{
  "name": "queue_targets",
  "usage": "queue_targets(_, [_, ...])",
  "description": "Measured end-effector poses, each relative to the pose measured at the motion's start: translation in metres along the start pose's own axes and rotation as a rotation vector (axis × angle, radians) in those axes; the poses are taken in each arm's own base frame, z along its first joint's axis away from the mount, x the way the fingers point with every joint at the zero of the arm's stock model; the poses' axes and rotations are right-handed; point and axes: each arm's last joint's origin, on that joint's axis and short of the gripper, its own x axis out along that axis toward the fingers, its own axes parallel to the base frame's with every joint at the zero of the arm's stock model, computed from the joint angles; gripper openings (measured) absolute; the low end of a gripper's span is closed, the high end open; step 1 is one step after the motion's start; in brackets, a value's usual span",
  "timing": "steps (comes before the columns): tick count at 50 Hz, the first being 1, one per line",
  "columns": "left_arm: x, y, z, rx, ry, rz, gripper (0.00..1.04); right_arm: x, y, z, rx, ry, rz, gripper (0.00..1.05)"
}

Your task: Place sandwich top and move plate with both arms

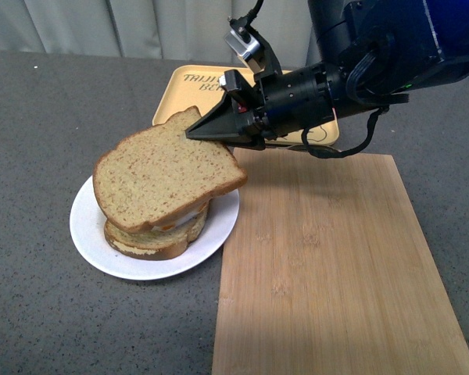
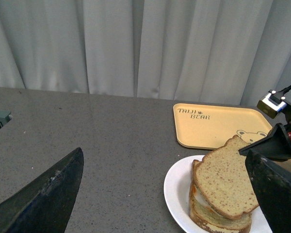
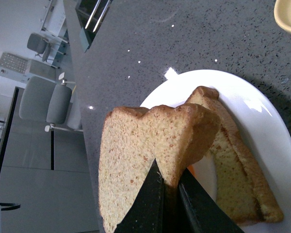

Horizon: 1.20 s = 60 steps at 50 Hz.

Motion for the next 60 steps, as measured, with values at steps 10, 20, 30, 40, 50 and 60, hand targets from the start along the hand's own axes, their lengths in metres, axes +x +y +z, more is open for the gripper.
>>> queue_targets(10, [0.0,0.0,0.0,0.0,0.0,0.0,0.98,0.014,-0.009,0.001,0.045,0.016,-0.033,0.02])
queue_targets(20, [0.0,0.0,0.0,0.0,0.0,0.0,0.98,0.016,-0.01,-0.005,0.07,0.035,-0.051,0.18])
queue_targets(30, [0.0,0.0,0.0,0.0,0.0,0.0,0.98,0.006,-0.008,-0.012,0.039,0.001,-0.172,0.53])
queue_targets(40, [0.0,0.0,0.0,0.0,0.0,0.0,0.98,0.001,-0.004,-0.007,-0.143,-0.144,-0.385,0.74])
queue_targets(50, [0.0,0.0,0.0,0.001,0.0,0.0,0.98,-0.043,0.012,-0.054,-0.402,-0.716,-1.102,0.46])
queue_targets(60, [0.0,0.0,0.0,0.001,0.0,0.002,0.98,-0.121,0.068,-0.072,-0.454,-1.003,-1.204,0.16])
